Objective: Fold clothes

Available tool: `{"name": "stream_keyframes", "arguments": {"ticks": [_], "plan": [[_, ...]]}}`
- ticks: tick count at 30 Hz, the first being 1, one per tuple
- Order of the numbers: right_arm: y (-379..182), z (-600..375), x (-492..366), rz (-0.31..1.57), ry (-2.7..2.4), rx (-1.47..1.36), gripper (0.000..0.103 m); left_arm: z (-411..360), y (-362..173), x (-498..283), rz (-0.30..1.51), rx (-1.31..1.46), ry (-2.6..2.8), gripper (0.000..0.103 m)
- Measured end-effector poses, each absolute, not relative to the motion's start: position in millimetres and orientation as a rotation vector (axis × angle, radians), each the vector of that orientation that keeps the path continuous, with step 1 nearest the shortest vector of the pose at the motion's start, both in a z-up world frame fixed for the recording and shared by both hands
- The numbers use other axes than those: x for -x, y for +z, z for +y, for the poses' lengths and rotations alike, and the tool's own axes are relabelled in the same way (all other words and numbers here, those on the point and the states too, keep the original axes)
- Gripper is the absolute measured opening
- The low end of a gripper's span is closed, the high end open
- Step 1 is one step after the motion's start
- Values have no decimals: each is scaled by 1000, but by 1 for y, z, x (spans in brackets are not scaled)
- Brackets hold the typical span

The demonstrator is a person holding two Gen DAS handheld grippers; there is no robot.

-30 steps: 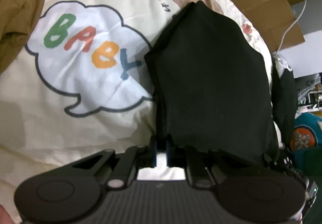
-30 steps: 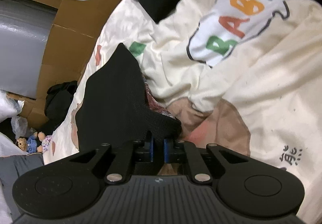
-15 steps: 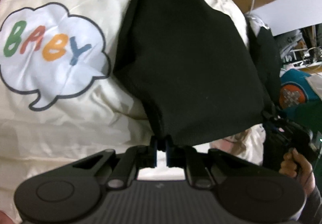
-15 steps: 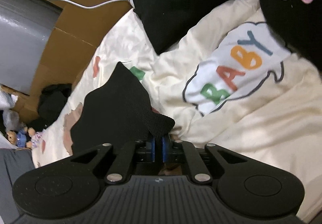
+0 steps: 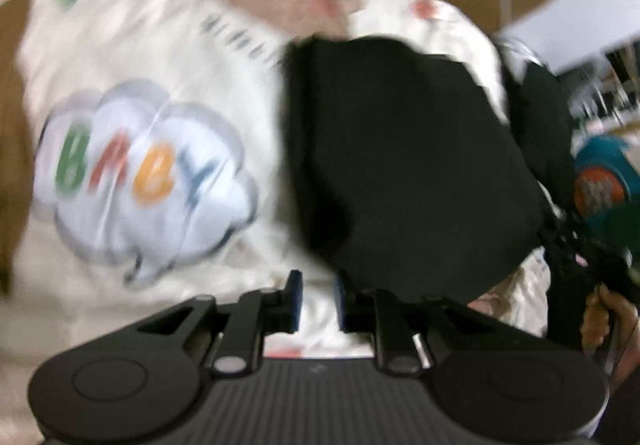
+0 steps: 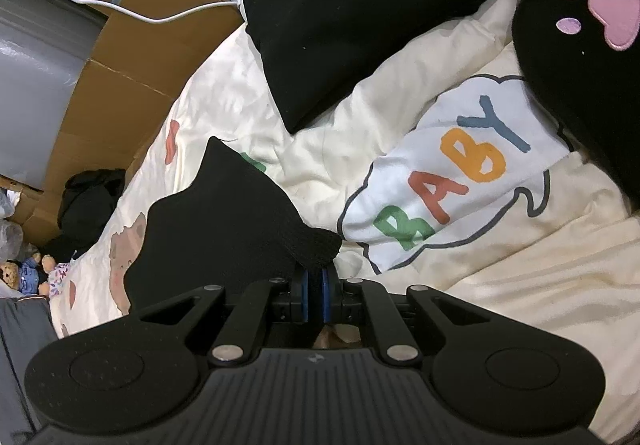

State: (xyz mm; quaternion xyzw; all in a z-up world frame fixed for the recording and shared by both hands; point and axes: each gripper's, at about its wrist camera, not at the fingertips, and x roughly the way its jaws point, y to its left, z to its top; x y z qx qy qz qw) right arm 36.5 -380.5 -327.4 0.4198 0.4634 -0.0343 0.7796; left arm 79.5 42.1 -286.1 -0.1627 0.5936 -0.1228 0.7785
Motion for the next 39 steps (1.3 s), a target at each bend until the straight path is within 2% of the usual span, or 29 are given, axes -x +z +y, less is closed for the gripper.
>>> {"name": "stream_keyframes", "arguments": {"ticks": [5,9,20,23,25,28,32,39], "plan": [[-328,-386,-37,1014,-72,-900,7,21,-247,-107,1219,318,-300,33],[-324,-396,-40,1007,-107,-862,5,-1,-210,-133,1190,229,-313,36],[-310,-431,-35,942,4,-921,10,-49,-134,-163,1138,118,-354,45],[-302,-437,-29,937,27,-917,21,-77,-106,-172,1131,82,-412,47],[-295,-441,-25,927,31,-900,37,-91,-94,-175,1111,50,-429,47],[-285,-447,-18,902,26,-913,41,-105,-82,-177,1094,44,-450,48],[-274,-451,-13,878,24,-918,48,-134,-62,-187,1076,-62,-494,67],[-254,-447,-8,849,-11,-916,50,-162,-59,-211,1036,-188,-586,76]]}}
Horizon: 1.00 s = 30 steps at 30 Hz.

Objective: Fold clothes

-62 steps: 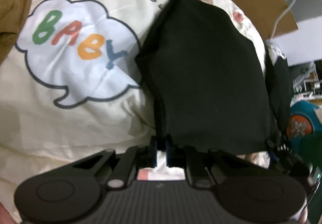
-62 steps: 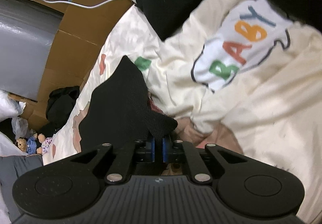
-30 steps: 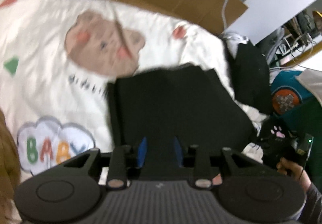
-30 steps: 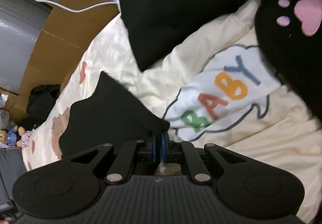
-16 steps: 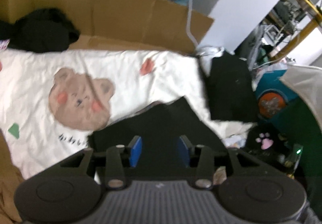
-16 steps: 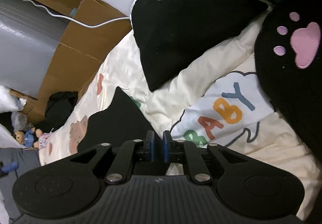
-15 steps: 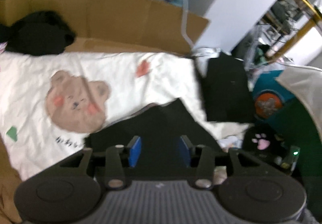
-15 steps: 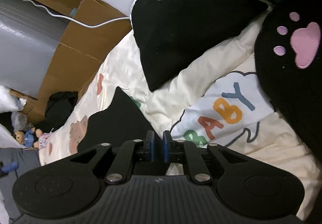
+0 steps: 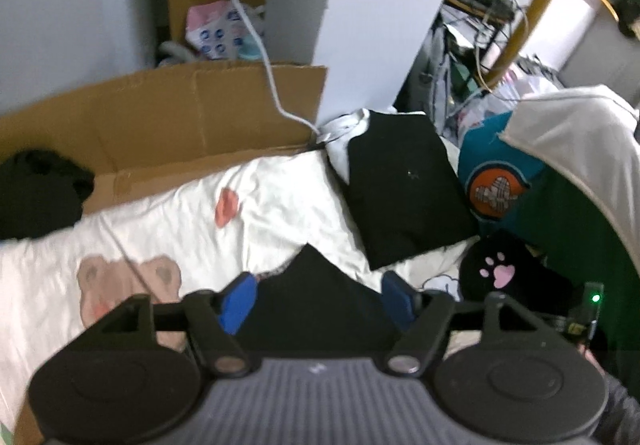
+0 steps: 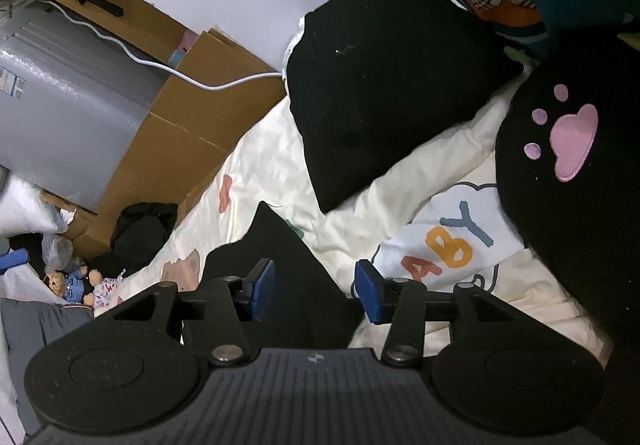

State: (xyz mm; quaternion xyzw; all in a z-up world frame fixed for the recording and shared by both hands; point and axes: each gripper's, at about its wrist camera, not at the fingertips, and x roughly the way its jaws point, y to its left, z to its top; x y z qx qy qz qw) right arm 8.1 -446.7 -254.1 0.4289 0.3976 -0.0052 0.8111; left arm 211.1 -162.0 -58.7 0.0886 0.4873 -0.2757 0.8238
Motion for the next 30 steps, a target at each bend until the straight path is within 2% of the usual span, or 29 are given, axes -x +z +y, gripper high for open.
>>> {"name": "stream_keyframes", "arguments": {"ticks": [2,4,7,17,24,30], "plan": [[-251,-444,-7,849,-24,-912,56,-167,-63,-217,1021,-208,-617,79],[-244,-440,-9,859,-47,-890,69,-173,-68,-221,1008,-223,-644,79],[-238,-436,-12,870,-71,-854,74,-178,-74,-224,981,-202,-691,82],[-215,-416,-27,858,-145,-783,74,-190,-118,-251,1024,-190,-721,82],[-222,-400,-43,868,-206,-756,75,-187,-139,-269,1026,-256,-717,82],[-238,-392,-45,877,-228,-806,74,-176,-166,-280,1099,-245,-817,82]]}}
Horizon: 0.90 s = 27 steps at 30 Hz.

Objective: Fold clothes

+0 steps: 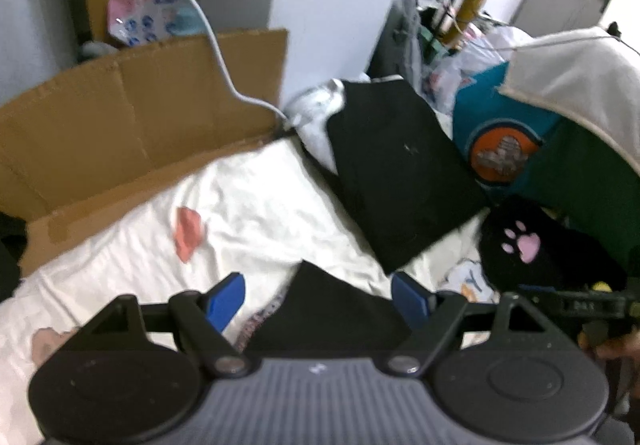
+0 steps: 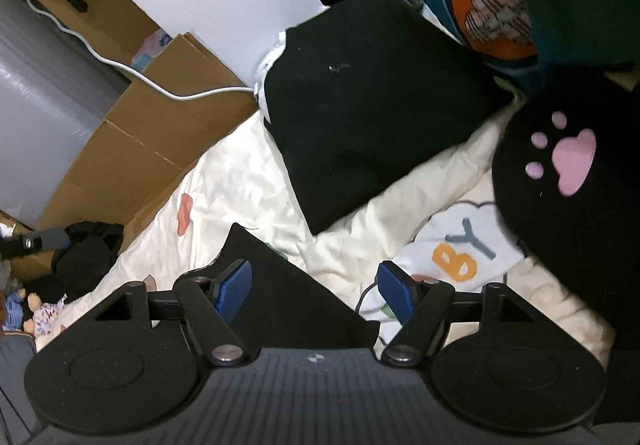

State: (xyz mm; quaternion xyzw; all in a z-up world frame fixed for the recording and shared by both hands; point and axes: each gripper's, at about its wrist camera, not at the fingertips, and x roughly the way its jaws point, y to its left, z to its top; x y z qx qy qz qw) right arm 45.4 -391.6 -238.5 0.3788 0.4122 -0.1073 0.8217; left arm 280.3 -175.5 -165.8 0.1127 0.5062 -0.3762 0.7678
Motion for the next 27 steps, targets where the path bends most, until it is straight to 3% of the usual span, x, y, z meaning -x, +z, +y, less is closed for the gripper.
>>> {"name": "stream_keyframes", "arguments": {"ticks": [15,27], "plan": [[-296,-373,-52,1028,-246,-826,75,-159,-220,-287,1183,-304,-815,86],[-331,-366,-44,992,-223,-944,75,-158,-260,-290,1136,-403,-862,87]]}}
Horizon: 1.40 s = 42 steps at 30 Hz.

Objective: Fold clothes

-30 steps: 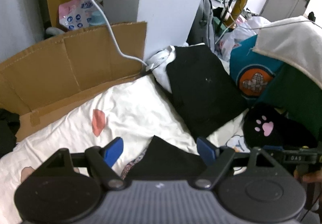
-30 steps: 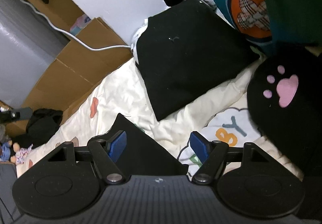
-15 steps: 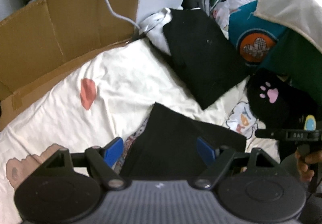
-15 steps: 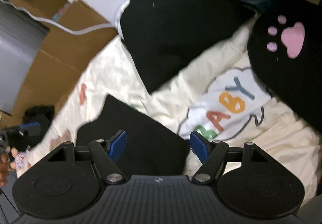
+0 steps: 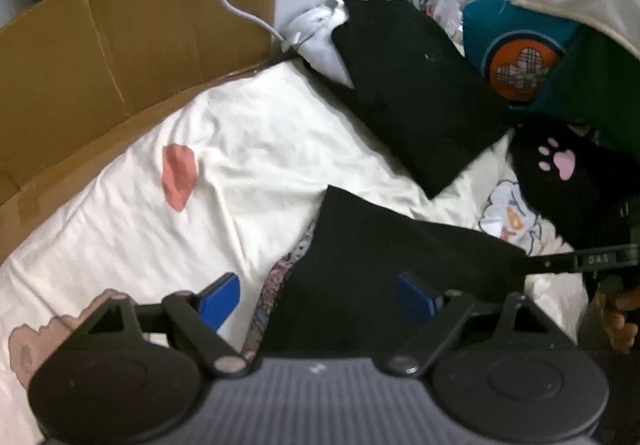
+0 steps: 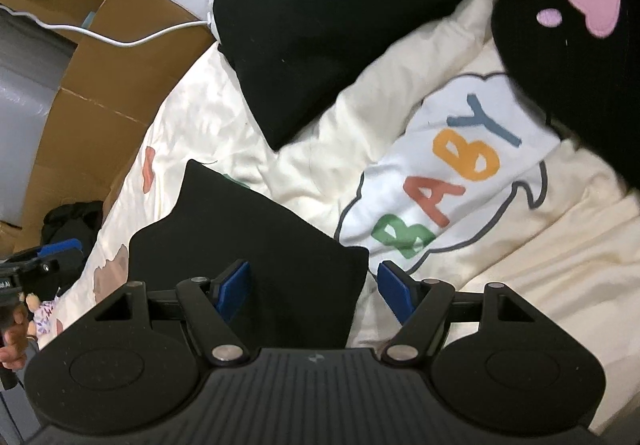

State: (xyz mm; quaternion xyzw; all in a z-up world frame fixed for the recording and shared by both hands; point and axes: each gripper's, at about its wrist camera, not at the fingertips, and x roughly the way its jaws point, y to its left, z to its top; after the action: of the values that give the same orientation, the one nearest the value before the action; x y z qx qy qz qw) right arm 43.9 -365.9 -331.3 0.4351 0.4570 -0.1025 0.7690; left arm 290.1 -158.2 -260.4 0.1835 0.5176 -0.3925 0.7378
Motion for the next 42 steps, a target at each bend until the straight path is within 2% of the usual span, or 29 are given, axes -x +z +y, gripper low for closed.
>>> {"name": "stream_keyframes", "arguments": {"ticks": [14,15,16,17,19,22,24,26,42], "plan": [[-356,-348,-46,996,-157,-998,74,-138,-328,-326,1325,-257,-811,87],[-357,-348,-47,997,-146,-998,69,-139,-330,-327,1329,-252,-811,87],[-358,-348,-49,997,-135,-998,56,-139,-333,-328,1334,-249,-813,87],[-360,-349,-50,998,-126,-999,49,-140,-337,-329,1340,-248,-820,87],[-361,-353,-52,1000,-115,-1002,22,-140,-340,-329,1343,-241,-828,87],[-361,-358,-53,992,-89,-997,15,-137,-347,-335,1368,-177,-855,72],[-357,-360,-55,984,-76,-971,14,-133,-350,-337,1384,-122,-874,54],[-353,-364,-59,975,-70,-951,13,-132,-350,-335,1377,-98,-886,45],[-303,-384,-118,940,26,-669,12,-109,-340,-317,1306,-3,-844,24]]}}
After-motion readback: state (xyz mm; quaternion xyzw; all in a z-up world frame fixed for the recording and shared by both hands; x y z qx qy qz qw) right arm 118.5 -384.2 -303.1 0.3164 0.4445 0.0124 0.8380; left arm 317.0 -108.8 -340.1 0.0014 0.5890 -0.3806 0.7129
